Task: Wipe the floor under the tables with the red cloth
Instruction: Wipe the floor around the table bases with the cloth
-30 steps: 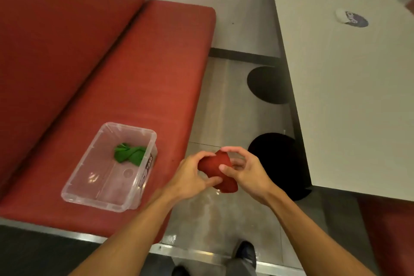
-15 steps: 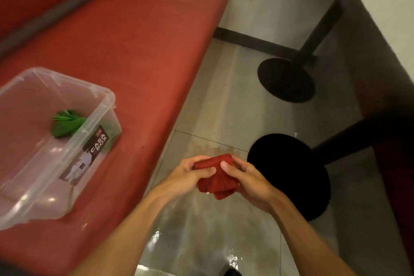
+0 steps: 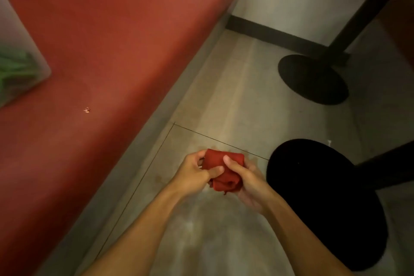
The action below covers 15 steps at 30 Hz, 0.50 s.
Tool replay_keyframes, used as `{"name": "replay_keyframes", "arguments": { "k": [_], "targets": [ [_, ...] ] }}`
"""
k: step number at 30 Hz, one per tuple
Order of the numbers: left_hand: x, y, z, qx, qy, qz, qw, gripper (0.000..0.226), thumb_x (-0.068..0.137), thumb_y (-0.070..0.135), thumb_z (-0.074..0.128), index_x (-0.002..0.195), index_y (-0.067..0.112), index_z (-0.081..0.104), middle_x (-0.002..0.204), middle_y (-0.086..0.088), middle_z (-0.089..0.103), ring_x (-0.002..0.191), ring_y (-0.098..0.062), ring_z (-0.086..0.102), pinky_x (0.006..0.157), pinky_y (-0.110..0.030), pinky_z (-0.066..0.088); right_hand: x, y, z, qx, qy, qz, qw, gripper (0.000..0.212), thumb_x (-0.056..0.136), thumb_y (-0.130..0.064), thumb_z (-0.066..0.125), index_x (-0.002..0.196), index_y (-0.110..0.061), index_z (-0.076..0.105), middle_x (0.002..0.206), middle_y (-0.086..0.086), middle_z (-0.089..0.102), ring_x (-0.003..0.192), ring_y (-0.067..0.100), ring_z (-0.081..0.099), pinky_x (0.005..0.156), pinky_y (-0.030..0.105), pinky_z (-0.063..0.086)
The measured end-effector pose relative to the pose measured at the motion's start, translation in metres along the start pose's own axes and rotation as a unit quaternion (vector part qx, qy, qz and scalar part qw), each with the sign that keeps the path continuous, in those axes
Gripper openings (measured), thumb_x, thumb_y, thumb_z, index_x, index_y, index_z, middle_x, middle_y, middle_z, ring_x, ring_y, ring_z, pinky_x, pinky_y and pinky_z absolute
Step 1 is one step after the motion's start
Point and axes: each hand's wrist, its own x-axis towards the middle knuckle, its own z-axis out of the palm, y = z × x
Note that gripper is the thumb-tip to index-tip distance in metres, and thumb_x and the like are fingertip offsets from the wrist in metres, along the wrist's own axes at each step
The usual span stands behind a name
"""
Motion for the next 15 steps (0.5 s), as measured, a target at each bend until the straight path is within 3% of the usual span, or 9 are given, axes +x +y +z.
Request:
{"name": "replay_keyframes", "arguments": {
  "k": [6,9,12,15],
  "targets": [
    [0.057,-0.057,-0.01,0.048,0.028,0.06,0.997,0.027,0.088,0.002,0.067,0.107,0.021,0.068,0.096,0.002,0.073,0.091,-0.015,0.07,0.073,-0.02,0.054,0.06,0.028,-0.019,-0.117,0.039,-0.013,0.992,0.035,0.089,-0.02,0.068,0.121,-0.008,0.057,0.103,0.021,0.072,0.087,0.044,0.07,0.053,0.032,0.053],
    [0.086,-0.089,-0.034,0.113,0.099,0.019,0.988,0.034,0.092,0.025,0.065,0.126,0.024,0.061,0.117,0.009,0.064,0.103,-0.011,0.063,0.086,-0.024,0.052,0.093,0.031,-0.029,-0.149,0.06,-0.041,0.986,0.024,0.093,-0.02,0.064,0.112,-0.006,0.058,0.094,0.024,0.073,0.075,0.042,0.071,0.043,0.025,0.047],
    [0.103,-0.119,-0.069,0.333,0.153,-0.009,0.93,0.045,0.096,0.042,0.054,0.139,0.032,0.047,0.139,0.015,0.045,0.127,-0.015,0.048,0.104,-0.034,0.041,0.125,0.03,-0.04,-0.188,0.077,-0.077,0.976,0.019,0.095,-0.018,0.06,0.109,-0.007,0.056,0.087,0.021,0.073,0.062,0.034,0.07,0.042,0.025,0.045],
    [0.117,-0.141,-0.091,0.547,0.101,-0.062,0.829,0.053,0.102,0.048,0.027,0.152,0.034,0.02,0.161,0.006,0.015,0.147,-0.021,0.015,0.118,-0.045,0.017,0.157,0.029,-0.048,-0.215,0.093,-0.115,0.965,0.013,0.095,-0.01,0.059,0.108,-0.012,0.056,0.091,0.016,0.07,0.065,0.032,0.069,0.047,0.032,0.052]
  ]
}}
